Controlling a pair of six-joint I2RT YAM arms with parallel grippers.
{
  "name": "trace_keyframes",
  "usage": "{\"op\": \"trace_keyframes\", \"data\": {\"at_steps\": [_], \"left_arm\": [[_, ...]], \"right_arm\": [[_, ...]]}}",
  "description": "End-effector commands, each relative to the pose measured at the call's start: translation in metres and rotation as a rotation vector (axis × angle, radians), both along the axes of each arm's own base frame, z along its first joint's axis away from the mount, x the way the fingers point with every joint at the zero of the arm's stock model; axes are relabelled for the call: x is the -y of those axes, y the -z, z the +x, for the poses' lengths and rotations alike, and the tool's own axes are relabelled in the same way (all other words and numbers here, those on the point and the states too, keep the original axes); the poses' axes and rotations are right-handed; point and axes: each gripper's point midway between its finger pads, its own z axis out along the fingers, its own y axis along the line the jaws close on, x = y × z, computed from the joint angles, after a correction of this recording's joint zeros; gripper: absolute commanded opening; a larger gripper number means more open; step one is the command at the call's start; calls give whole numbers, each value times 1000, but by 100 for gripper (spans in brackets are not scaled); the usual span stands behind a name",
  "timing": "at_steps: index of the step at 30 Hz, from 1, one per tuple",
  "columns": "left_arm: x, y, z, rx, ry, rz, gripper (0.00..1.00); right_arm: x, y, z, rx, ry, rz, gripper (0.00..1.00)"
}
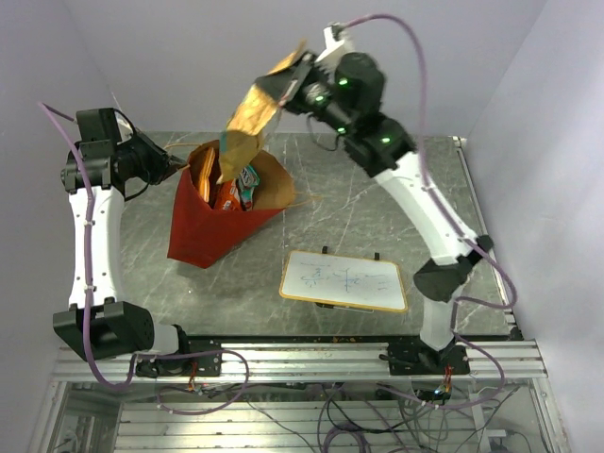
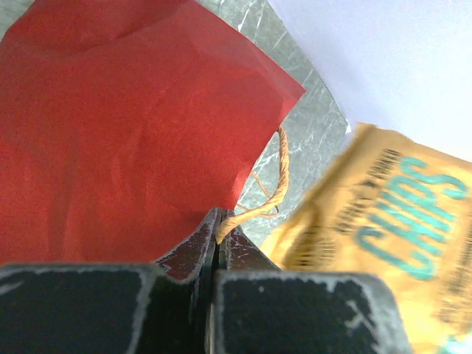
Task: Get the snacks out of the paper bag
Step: Take out the snack from the paper bag, then place the snack at the center of the board.
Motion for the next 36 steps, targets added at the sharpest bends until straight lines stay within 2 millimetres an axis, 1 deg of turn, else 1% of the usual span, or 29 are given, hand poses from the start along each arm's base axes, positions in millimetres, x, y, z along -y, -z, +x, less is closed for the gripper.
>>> {"op": "trace_keyframes", "data": {"at_steps": [1,4,6,8,9,11,15,16,17,18,21,24,26,27,30,32,34,36], "left_arm": [[-6,-11,0,23,-5,32,7],[-5,-9,3,20,0,27,7],[-4,-9,4,19,4,22,7],[-4,-8,5,18,8,20,7],[-4,-8,5,19,9,24,7],[-6,-8,6,15,6,35,7],[-8,-6,7,8,8,58,7],[-8,-5,8,5,9,57,7],[-8,-4,9,3,13,56,7],[-8,-4,10,2,14,58,7],[-10,-5,13,5,15,78,7],[-9,-5,15,10,23,88,7],[-9,-5,16,12,28,93,7],[-8,-6,17,17,33,94,7],[-5,-8,20,31,46,102,7],[-2,-8,21,35,55,99,7],[-1,-8,21,37,64,99,7],[-2,-9,20,43,64,109,7]], "right_arm": [[96,-60,11,158,239,0,0],[144,-46,27,135,371,-74,0],[176,-26,38,97,466,-149,0],[207,-9,43,77,550,-221,0],[219,3,45,62,586,-262,0],[253,30,53,15,674,-346,0],[318,106,56,-221,808,-474,0],[340,123,56,-280,841,-488,0],[353,141,53,-335,854,-504,0],[363,164,49,-393,845,-526,0],[396,204,34,-518,881,-577,0],[422,233,21,-605,925,-639,0],[435,243,17,-642,947,-665,0],[438,245,16,-649,955,-669,0],[437,252,24,-664,951,-667,0],[432,263,34,-694,933,-651,0],[424,280,46,-742,900,-634,0],[415,291,65,-773,865,-607,0]]}}
